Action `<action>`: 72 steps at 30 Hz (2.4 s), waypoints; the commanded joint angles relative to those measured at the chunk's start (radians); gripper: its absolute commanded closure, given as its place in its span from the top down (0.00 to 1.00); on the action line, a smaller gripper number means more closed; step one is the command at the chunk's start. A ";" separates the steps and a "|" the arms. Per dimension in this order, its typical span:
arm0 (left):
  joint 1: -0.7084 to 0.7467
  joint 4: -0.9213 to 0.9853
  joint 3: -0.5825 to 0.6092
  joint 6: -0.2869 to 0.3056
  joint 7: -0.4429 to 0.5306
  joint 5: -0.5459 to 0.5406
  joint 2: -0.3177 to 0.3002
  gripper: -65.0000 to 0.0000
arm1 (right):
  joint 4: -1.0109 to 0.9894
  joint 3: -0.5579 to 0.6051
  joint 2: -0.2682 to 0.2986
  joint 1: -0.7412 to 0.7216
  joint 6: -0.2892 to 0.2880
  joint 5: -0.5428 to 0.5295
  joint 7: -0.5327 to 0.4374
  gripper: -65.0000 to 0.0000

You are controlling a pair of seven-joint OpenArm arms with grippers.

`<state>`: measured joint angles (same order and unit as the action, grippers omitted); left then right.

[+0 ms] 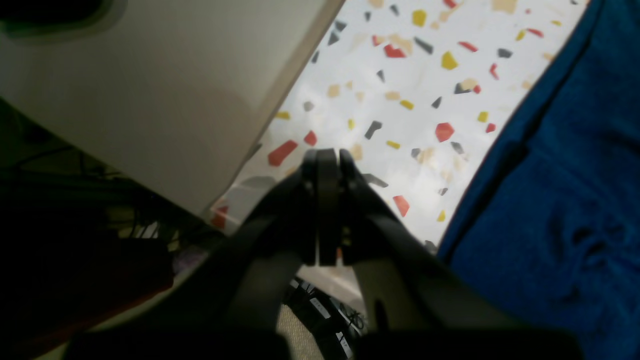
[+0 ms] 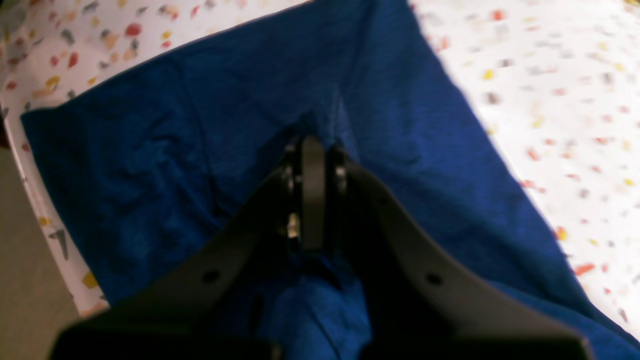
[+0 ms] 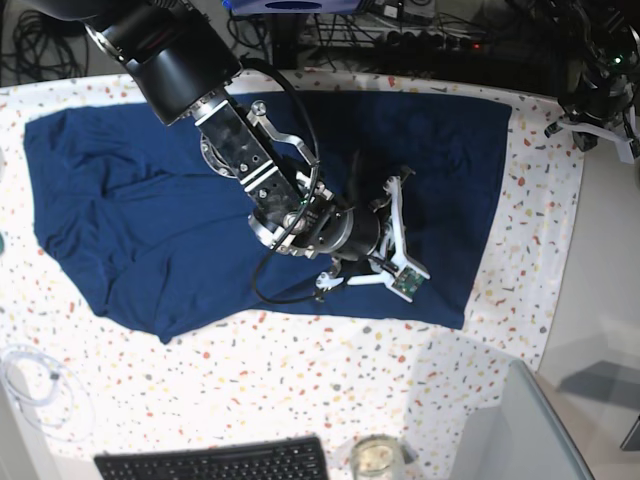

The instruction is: Layout the t-shirt on the table in an organized manner, then fold the t-shirt properly

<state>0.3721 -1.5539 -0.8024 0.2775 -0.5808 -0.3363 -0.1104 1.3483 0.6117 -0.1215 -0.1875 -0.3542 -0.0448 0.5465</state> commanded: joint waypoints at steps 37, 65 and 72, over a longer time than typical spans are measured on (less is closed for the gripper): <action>-0.052 -0.018 0.150 0.002 0.020 -0.004 -0.019 0.00 | -0.142 -0.915 0.207 -0.165 -0.004 0.000 0.028 0.09; -0.058 -0.007 0.220 0.001 0.020 0.004 -0.045 0.00 | -1.120 -0.777 0.372 -0.425 0.131 0.000 -0.702 0.85; -0.035 -0.021 0.203 0.001 0.017 -0.004 -0.042 0.00 | -0.889 -0.787 0.374 -0.318 0.126 -0.004 -0.702 0.85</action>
<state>0.3336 -1.5551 -0.5926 0.2794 -0.5800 -0.3336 -0.1368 0.4580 -0.1711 0.2283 -0.4820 -0.2272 -0.0429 -0.1329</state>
